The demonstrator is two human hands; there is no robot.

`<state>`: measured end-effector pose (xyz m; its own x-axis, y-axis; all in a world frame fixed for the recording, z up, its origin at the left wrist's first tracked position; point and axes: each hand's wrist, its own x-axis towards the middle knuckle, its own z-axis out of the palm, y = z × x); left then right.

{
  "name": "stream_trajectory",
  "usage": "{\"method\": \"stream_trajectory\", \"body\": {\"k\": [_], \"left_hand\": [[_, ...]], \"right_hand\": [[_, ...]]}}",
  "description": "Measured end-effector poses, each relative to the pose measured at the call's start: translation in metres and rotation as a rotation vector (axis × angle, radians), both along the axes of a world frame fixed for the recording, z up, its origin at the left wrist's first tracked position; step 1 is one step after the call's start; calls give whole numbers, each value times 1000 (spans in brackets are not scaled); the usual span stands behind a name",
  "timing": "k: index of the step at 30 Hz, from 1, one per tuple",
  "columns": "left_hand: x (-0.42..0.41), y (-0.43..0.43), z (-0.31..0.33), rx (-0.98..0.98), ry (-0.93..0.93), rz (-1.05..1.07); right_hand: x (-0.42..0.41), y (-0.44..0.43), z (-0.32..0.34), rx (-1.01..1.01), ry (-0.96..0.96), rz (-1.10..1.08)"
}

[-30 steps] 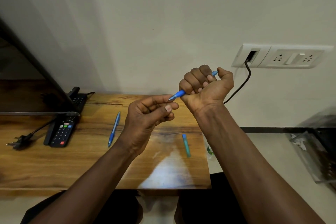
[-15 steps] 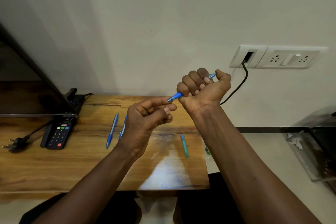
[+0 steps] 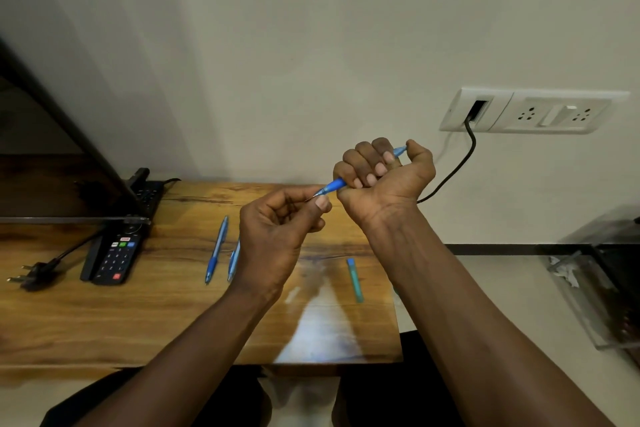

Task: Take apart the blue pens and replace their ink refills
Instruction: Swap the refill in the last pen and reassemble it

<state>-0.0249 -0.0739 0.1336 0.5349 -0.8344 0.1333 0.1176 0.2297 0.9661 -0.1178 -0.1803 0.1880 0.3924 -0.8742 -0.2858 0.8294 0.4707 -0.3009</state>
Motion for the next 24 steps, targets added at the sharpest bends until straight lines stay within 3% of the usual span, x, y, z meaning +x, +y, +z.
{"method": "stream_trajectory", "body": {"k": [4,24], "left_hand": [[-3,2,-1,-35,-65,58],[0,5,-4,-68,-164,90]], "right_hand": [[3,1,4,10,59,-27],[5,6,6,51,-7,-16]]}}
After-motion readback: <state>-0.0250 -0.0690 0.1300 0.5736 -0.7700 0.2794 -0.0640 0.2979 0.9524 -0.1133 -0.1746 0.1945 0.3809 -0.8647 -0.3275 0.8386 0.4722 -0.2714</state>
